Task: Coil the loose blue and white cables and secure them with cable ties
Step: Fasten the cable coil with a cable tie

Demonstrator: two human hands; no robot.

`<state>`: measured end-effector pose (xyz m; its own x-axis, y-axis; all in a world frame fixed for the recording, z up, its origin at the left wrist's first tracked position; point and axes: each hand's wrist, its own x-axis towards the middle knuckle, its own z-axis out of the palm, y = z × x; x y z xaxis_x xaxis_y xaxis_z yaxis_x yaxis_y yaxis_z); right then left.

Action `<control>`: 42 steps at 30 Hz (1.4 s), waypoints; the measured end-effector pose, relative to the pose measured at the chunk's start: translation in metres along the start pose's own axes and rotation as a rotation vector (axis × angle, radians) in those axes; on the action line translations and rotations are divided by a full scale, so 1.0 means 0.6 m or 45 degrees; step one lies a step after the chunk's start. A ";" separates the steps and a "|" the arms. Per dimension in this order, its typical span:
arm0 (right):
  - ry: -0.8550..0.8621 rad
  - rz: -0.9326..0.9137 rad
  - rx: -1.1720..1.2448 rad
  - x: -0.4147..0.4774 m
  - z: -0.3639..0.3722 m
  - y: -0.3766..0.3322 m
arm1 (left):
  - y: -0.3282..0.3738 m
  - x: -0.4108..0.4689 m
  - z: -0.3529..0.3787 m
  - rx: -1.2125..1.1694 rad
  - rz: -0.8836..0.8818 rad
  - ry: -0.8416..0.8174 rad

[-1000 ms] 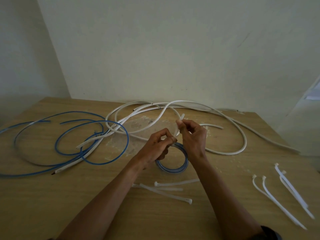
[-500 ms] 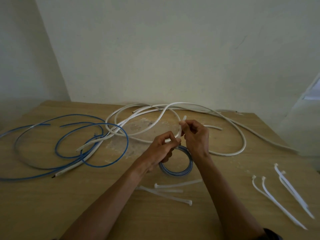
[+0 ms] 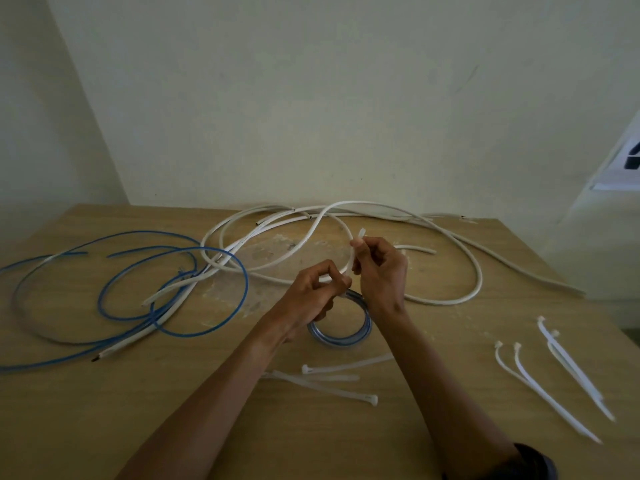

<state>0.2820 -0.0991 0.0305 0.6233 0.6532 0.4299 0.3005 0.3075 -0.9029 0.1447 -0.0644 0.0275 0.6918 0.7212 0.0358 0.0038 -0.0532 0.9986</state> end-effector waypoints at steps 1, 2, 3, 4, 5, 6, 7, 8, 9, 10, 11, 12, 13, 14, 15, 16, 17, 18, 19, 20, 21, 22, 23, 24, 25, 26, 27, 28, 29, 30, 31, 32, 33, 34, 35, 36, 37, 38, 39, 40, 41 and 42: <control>0.007 0.030 0.009 -0.002 0.002 0.002 | -0.001 -0.001 0.001 0.010 0.009 0.002; 0.009 0.057 0.016 -0.003 0.003 0.004 | 0.000 -0.002 0.002 0.016 0.015 0.007; 0.010 0.082 0.023 -0.002 0.004 0.006 | 0.000 -0.003 0.002 0.016 0.019 0.008; 0.012 0.103 0.036 -0.002 0.003 0.008 | 0.000 -0.002 0.002 0.021 0.023 0.002; 0.012 0.124 0.054 -0.001 0.003 0.009 | 0.000 -0.002 0.002 0.032 0.026 -0.004; 0.009 0.148 0.071 -0.001 0.003 0.010 | 0.000 -0.003 0.001 0.046 0.022 -0.007; 0.009 0.167 0.080 -0.001 0.004 0.010 | 0.000 -0.002 -0.001 0.056 0.014 -0.013; 0.009 0.176 0.077 0.000 0.004 0.010 | -0.001 -0.003 -0.001 0.053 0.007 -0.017; 0.002 0.176 0.067 0.001 0.004 0.010 | -0.002 -0.004 -0.002 0.044 0.003 -0.019; -0.016 0.175 0.062 0.003 0.005 0.009 | -0.002 -0.005 -0.003 0.031 -0.004 -0.016; -0.055 0.185 0.061 0.007 0.007 0.007 | -0.002 -0.006 -0.004 0.017 -0.014 -0.002; -0.121 0.206 0.053 0.010 0.008 0.005 | -0.002 -0.006 -0.008 -0.011 -0.028 0.024; -0.219 0.228 0.027 0.011 0.005 0.004 | -0.002 -0.005 -0.013 -0.063 -0.050 0.062; -0.341 0.231 -0.013 0.009 0.003 0.005 | -0.001 -0.004 -0.021 -0.134 -0.074 0.106; -0.467 0.209 -0.065 0.006 0.002 0.007 | 0.000 -0.003 -0.030 -0.200 -0.086 0.149; -0.583 0.165 -0.124 -0.001 0.002 0.009 | -0.001 0.000 -0.039 -0.251 -0.089 0.194; -0.666 0.104 -0.174 -0.010 0.004 0.011 | -0.003 0.001 -0.046 -0.285 -0.090 0.241; -0.697 0.037 -0.200 -0.019 0.010 0.014 | -0.006 0.004 -0.052 -0.310 -0.088 0.295; -0.670 -0.026 -0.219 -0.026 0.018 0.015 | -0.010 0.006 -0.054 -0.325 -0.079 0.353; -0.593 -0.083 -0.250 -0.031 0.028 0.018 | -0.015 0.009 -0.053 -0.321 -0.060 0.413; -0.489 -0.120 -0.288 -0.033 0.038 0.019 | -0.021 0.012 -0.050 -0.285 -0.024 0.473; -0.393 -0.110 -0.298 -0.034 0.046 0.020 | -0.028 0.015 -0.045 -0.221 0.025 0.534; -0.324 -0.054 -0.256 -0.033 0.052 0.021 | -0.034 0.017 -0.041 -0.148 0.081 0.591; -0.291 0.023 -0.172 -0.033 0.055 0.021 | -0.037 0.019 -0.038 -0.084 0.133 0.637; -0.277 0.092 -0.086 -0.034 0.057 0.020 | -0.040 0.021 -0.038 -0.043 0.170 0.658; -0.267 0.142 -0.018 -0.034 0.057 0.018 | -0.040 0.022 -0.039 -0.028 0.187 0.657; -0.245 0.175 0.025 -0.033 0.058 0.016 | -0.038 0.022 -0.039 -0.048 0.182 0.633; -0.209 0.198 0.057 -0.032 0.058 0.016 | -0.034 0.020 -0.040 -0.101 0.153 0.591; -0.161 0.221 0.087 -0.032 0.060 0.016 | -0.032 0.017 -0.042 -0.169 0.099 0.540; -0.113 0.242 0.115 -0.031 0.062 0.016 | -0.031 0.013 -0.045 -0.232 0.025 0.490; -0.082 0.254 0.132 -0.032 0.065 0.016 | -0.031 0.009 -0.047 -0.287 -0.058 0.451; -0.077 0.261 0.134 -0.034 0.069 0.018 | -0.032 0.005 -0.049 -0.333 -0.124 0.426; -0.103 0.261 0.129 -0.037 0.073 0.020 | -0.032 0.003 -0.054 -0.379 -0.156 0.421; -0.153 0.255 0.121 -0.041 0.076 0.022 | -0.031 0.002 -0.060 -0.417 -0.160 0.432; -0.217 0.240 0.105 -0.044 0.078 0.023 | -0.029 0.003 -0.067 -0.434 -0.144 0.452; -0.278 0.214 0.073 -0.045 0.077 0.024 | -0.027 0.003 -0.074 -0.429 -0.119 0.475; -0.331 0.170 0.026 -0.044 0.075 0.027 | -0.025 0.003 -0.081 -0.416 -0.091 0.496; -0.368 0.108 -0.055 -0.041 0.072 0.032 | -0.025 0.003 -0.086 -0.400 -0.070 0.514; -0.388 0.034 -0.165 -0.038 0.070 0.038 | -0.026 0.003 -0.089 -0.384 -0.063 0.527; -0.395 -0.030 -0.277 -0.035 0.067 0.043 | -0.028 0.003 -0.091 -0.374 -0.066 0.535; -0.397 -0.071 -0.353 -0.034 0.065 0.048 | -0.031 0.003 -0.091 -0.369 -0.073 0.540; -0.399 -0.088 -0.389 -0.034 0.063 0.050 | -0.032 0.003 -0.090 -0.367 -0.080 0.542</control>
<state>0.2512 -0.0771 -0.0053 0.3596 0.8307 0.4249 0.5627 0.1702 -0.8089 0.1070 -0.0246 0.0104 0.3413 0.9372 -0.0719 -0.2045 0.1487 0.9675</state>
